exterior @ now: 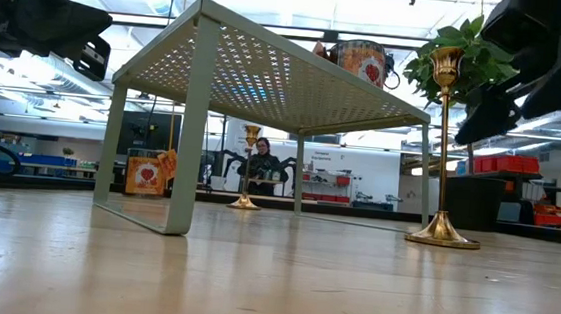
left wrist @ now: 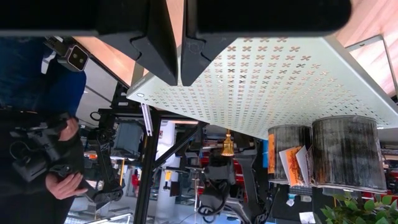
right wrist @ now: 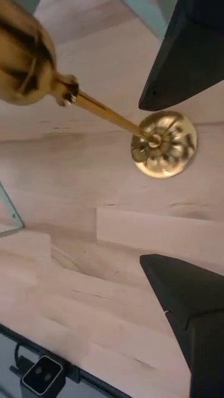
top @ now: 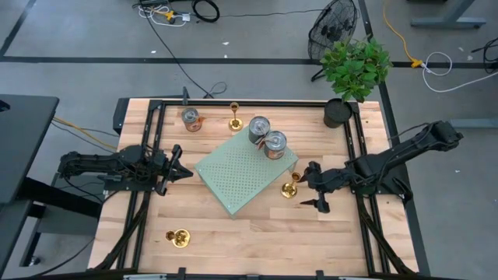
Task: Pick & Place candle stick holders
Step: Put the middle gold candle holder on the shelf
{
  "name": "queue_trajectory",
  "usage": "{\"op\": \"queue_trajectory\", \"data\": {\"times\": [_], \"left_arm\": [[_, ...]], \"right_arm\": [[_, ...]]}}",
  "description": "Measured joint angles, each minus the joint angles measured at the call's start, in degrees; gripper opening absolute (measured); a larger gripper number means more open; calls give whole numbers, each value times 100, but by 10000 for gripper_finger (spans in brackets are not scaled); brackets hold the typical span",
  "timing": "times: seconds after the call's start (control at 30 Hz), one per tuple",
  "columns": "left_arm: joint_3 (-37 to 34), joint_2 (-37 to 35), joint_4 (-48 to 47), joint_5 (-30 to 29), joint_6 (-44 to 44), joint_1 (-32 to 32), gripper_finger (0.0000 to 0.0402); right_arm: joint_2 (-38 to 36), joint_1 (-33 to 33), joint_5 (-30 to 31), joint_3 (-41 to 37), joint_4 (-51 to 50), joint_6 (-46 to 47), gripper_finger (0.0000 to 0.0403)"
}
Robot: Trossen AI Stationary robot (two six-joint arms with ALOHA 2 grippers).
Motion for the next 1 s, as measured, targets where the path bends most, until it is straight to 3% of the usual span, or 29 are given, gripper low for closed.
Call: {"op": "queue_trajectory", "data": {"times": [0.27,0.57,0.77,1.0], "left_arm": [[1,1,0,0,-2,-1,26],[1,1,0,0,-2,0,25],[0,1,0,0,0,-1,26],[2,1,0,0,0,0,25]], "right_arm": [[0,0,506,-158,517,-22,400],[0,0,563,-399,1064,-24,400],[0,-12,1023,-414,1147,-62,400],[0,-154,1001,-414,1209,-214,400]]}}
